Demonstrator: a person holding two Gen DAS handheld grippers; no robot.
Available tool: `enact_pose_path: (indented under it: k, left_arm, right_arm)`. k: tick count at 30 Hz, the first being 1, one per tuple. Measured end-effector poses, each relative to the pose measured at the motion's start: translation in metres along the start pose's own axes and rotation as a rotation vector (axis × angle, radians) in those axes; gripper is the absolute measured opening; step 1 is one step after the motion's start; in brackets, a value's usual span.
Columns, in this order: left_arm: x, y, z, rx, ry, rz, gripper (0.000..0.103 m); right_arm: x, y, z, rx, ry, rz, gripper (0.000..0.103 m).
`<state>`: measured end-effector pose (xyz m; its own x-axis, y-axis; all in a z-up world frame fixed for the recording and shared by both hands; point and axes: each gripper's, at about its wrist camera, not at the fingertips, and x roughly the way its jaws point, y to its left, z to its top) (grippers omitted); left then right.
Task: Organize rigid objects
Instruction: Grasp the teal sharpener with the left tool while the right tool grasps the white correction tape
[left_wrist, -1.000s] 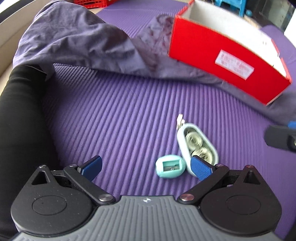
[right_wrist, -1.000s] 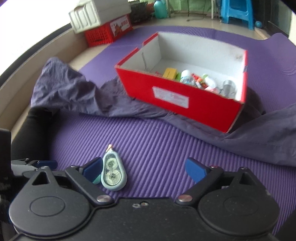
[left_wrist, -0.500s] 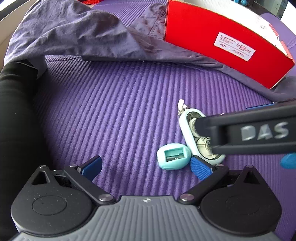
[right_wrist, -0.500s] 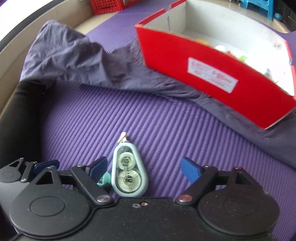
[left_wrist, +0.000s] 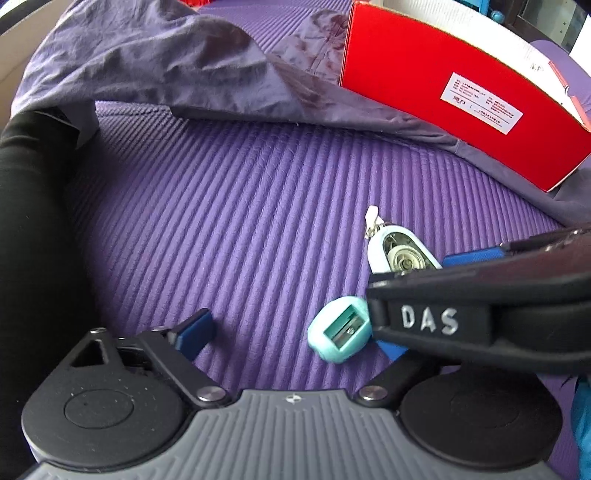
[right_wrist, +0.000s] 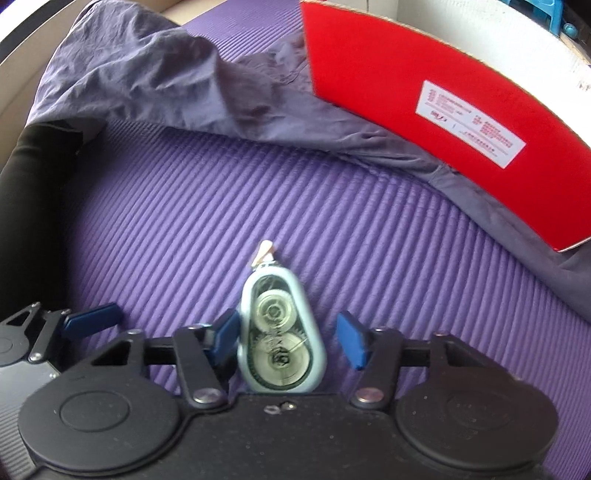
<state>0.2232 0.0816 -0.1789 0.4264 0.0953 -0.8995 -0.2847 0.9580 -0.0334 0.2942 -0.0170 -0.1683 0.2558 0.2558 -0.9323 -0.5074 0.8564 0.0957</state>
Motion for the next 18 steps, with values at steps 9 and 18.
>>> enact_pose_path:
  k: [9, 18]
  left_arm:
    - [-0.005, -0.001, -0.001, 0.021, -0.023, 0.001, 0.065]
    - [-0.013, -0.003, -0.003, 0.021, -0.027, -0.044, 0.032]
  right_arm:
    - [-0.003, -0.002, -0.004, 0.025, -0.014, -0.021, 0.048]
    - [-0.016, -0.038, -0.015, 0.159, -0.037, -0.015, 0.048]
